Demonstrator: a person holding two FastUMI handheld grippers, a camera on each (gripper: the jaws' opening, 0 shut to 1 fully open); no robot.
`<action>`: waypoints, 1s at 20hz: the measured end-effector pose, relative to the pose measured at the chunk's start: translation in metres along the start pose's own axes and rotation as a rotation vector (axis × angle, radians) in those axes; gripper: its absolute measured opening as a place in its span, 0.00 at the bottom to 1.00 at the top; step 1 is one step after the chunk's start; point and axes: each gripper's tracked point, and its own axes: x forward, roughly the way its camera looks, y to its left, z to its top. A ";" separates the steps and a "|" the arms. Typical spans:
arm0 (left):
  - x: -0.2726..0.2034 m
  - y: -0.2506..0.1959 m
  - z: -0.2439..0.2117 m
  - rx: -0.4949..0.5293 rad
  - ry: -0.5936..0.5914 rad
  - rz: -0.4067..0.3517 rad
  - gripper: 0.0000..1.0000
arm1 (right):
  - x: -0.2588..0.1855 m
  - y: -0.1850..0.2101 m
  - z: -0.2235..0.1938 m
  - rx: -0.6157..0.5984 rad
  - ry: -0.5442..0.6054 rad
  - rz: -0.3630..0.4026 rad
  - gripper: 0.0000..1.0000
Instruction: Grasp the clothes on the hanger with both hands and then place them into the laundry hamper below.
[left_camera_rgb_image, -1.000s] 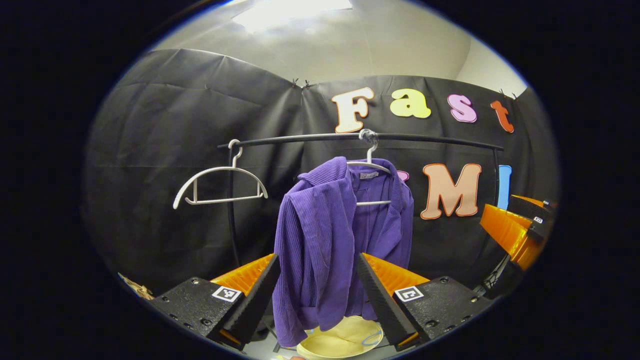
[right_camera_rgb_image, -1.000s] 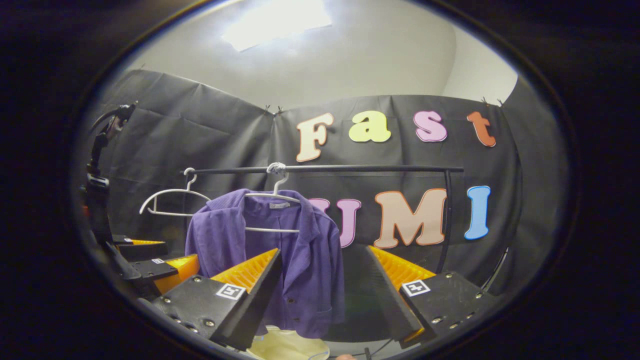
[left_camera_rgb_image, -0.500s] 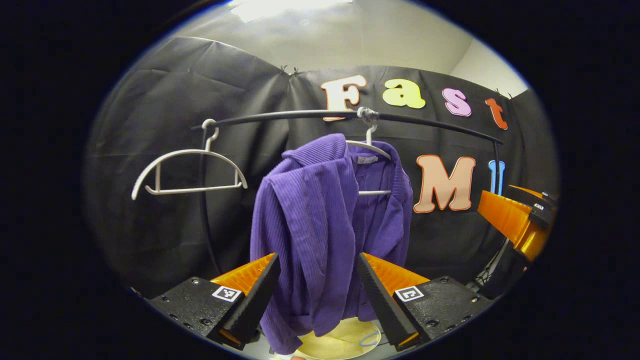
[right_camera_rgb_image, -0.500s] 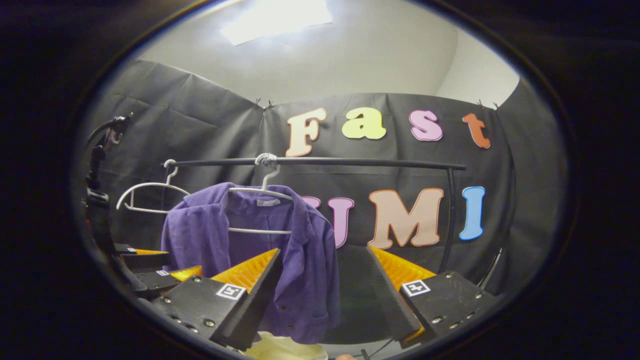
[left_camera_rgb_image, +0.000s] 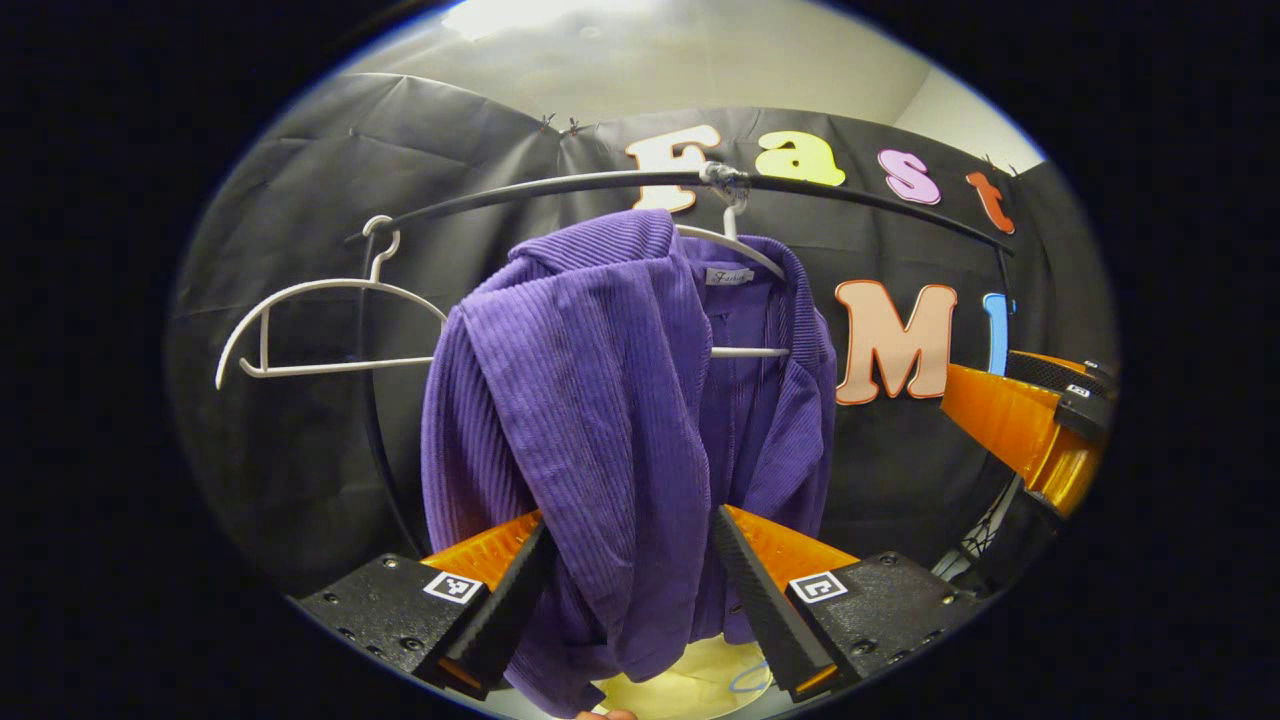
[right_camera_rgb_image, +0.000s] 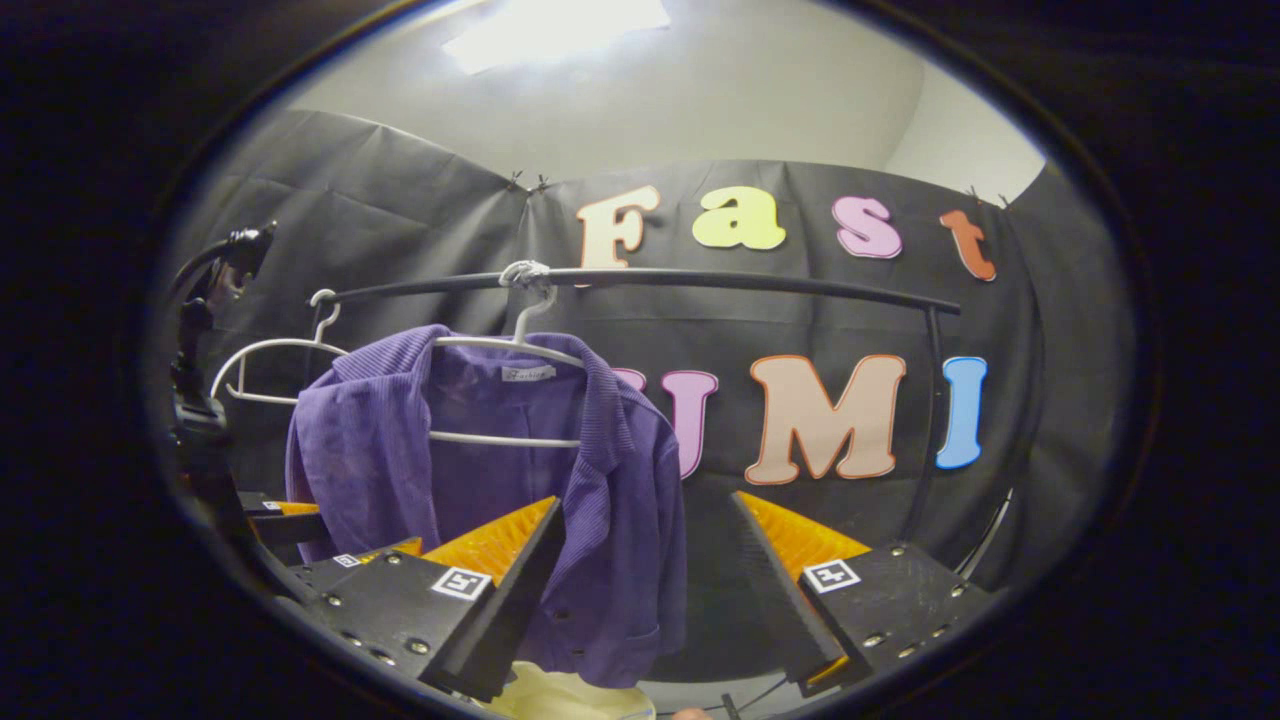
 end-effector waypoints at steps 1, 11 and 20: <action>0.004 0.001 0.001 0.008 -0.003 0.021 0.92 | 0.008 0.001 -0.003 0.001 0.005 0.022 0.97; 0.035 0.022 0.000 0.062 0.007 0.222 0.93 | 0.087 0.029 -0.042 0.011 0.063 0.211 0.98; 0.045 0.050 0.005 0.082 0.016 0.275 0.12 | 0.139 0.045 -0.073 0.041 0.114 0.190 0.98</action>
